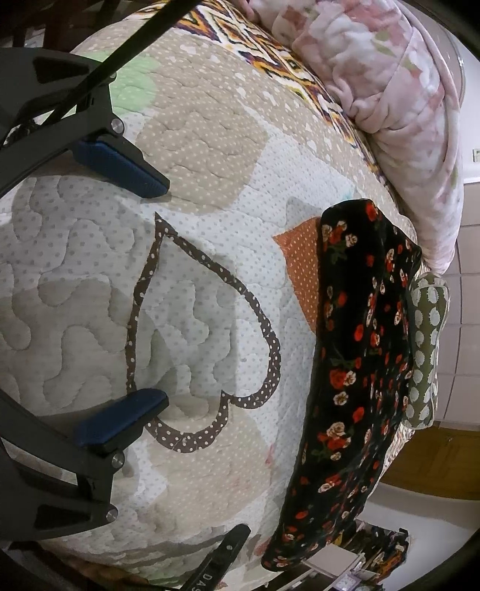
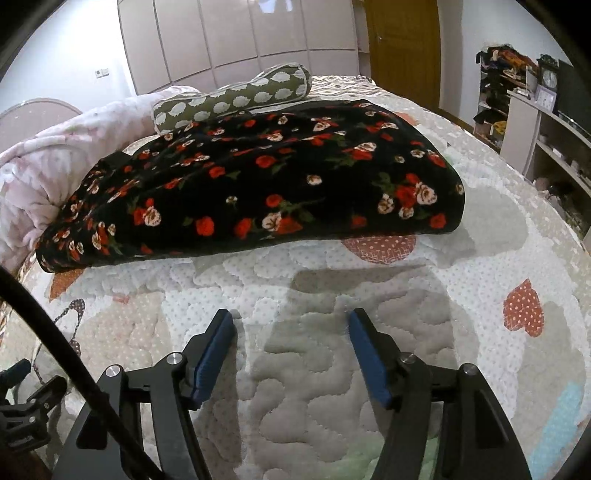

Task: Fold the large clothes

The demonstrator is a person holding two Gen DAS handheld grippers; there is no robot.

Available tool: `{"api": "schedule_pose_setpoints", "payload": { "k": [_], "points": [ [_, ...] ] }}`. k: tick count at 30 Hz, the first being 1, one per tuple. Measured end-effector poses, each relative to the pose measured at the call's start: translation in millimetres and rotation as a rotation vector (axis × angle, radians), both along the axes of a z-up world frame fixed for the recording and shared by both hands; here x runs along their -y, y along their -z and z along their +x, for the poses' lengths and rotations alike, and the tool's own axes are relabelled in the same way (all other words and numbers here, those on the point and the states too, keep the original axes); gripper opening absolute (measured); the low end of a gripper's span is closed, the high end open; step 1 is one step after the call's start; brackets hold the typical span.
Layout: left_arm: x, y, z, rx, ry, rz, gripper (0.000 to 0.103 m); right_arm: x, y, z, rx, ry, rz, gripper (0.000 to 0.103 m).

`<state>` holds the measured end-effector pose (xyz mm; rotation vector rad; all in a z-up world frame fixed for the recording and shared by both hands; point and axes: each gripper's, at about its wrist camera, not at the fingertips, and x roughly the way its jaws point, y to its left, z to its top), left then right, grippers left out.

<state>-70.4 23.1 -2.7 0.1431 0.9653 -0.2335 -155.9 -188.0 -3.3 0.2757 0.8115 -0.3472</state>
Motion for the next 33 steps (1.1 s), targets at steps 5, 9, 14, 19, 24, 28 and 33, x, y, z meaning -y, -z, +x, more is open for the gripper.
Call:
{"api": "schedule_pose_setpoints", "payload": {
  "k": [5, 9, 14, 19, 24, 28, 33],
  "points": [
    [0.9, -0.1, -1.3, 0.005, -0.005, 0.009, 0.103, -1.2, 0.5, -1.1, 0.003, 0.002, -0.006, 0.069],
    [0.3, 0.1, -2.2, 0.009, -0.004, 0.01, 0.103, -1.5, 0.5, -1.0, 0.004, 0.002, -0.01, 0.069],
    [0.9, 0.1, -2.3, 0.009, -0.006, 0.012, 0.103, -1.7, 0.2, -2.6, 0.01, 0.004, -0.014, 0.069],
    [1.2, 0.0, -3.3, 0.014, -0.005, 0.018, 0.103, -2.2, 0.5, -2.7, 0.012, 0.005, -0.016, 0.069],
    [1.7, 0.8, -3.9, 0.023, -0.003, 0.019, 0.103, -2.7, 0.7, -3.6, 0.019, 0.006, -0.018, 0.069],
    [1.5, 1.0, -4.4, 0.027, -0.004, 0.019, 0.103, -3.2, 0.8, -4.1, 0.018, 0.008, -0.023, 0.069],
    [1.7, 1.0, -4.6, 0.031, -0.003, 0.018, 0.103, -2.7, 0.7, -5.1, 0.019, 0.008, -0.025, 0.069]
  ]
}}
